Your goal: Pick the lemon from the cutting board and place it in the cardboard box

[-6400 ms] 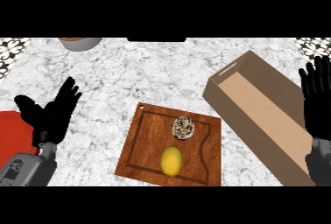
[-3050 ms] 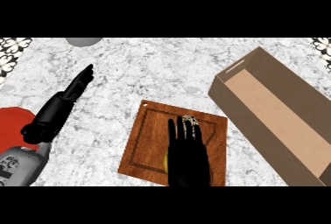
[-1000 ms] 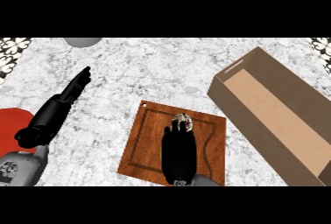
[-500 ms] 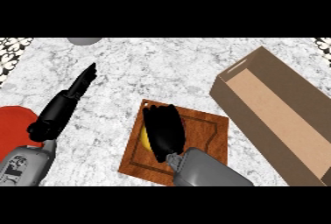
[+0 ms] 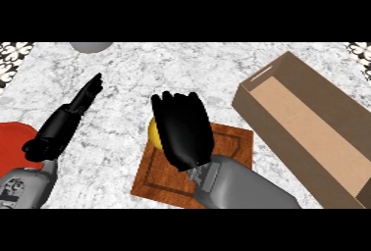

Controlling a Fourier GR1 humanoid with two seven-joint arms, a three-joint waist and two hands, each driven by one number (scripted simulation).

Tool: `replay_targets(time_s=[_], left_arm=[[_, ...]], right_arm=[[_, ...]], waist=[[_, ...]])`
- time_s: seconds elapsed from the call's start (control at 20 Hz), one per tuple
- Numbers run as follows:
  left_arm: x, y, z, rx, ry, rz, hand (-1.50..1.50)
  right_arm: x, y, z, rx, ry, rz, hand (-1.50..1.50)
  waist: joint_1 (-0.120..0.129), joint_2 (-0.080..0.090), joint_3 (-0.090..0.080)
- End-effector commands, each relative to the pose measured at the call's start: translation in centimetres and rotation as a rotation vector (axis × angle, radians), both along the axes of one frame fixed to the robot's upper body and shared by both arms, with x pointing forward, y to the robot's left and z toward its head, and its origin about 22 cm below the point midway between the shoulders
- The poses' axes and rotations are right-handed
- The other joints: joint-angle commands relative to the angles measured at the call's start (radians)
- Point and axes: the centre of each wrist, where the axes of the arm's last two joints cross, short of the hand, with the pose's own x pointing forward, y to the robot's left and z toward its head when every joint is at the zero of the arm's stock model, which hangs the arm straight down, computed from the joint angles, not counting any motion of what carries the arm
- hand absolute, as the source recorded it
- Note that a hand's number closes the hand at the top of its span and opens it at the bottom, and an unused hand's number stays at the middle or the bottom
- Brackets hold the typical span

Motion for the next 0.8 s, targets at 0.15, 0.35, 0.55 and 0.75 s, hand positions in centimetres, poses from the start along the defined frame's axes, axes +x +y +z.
replay_targets(time_s=[0.15,0.35,0.55,0.75], left_arm=[[0.1,-0.6,0.5,-0.009,0.002,-0.003,0.00],[0.3,0.3,0.3,0.010,-0.005,0.005,0.00],[0.6,0.9,0.7,-0.008,-0.001,-0.002,0.00],[0.1,-0.6,0.4,-0.002,0.000,-0.006,0.00]], right_arm=[[2.1,-3.9,7.0,0.278,-0.124,-0.293,1.50],[2.9,-7.9,6.9,0.294,-0.170,-0.433,1.50],[4.7,-10.5,9.5,0.349,-0.199,-0.516,1.50],[6.2,-14.7,9.5,0.288,-0.185,-0.566,1.50]], waist=[[-0.009,-0.002,0.001],[-0.009,0.002,0.000],[0.000,0.003,0.000],[0.003,0.003,0.000]])
